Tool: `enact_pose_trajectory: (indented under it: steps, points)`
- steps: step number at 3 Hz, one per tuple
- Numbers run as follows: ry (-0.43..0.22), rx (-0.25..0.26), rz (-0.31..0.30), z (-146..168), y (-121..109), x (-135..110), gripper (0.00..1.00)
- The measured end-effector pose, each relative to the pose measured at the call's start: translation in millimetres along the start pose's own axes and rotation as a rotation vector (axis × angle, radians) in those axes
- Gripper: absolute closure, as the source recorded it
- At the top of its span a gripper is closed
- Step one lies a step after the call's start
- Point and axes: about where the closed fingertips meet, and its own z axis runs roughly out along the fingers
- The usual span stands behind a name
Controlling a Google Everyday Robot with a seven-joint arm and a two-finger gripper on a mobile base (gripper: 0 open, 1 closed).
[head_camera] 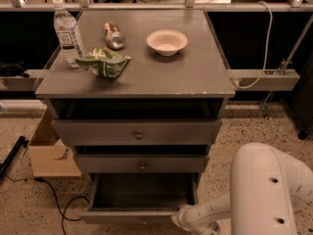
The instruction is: Open bottom drawer
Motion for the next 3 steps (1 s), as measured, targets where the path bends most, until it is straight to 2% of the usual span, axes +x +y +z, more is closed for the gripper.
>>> enact_pose_trajectory:
  steps: [2,3]
  points:
    - [0.004,-0.003,0.013,-5.0,3.4,9.5,1.0]
    - [0.004,-0.003,0.013,-4.0,4.0,4.7,1.0]
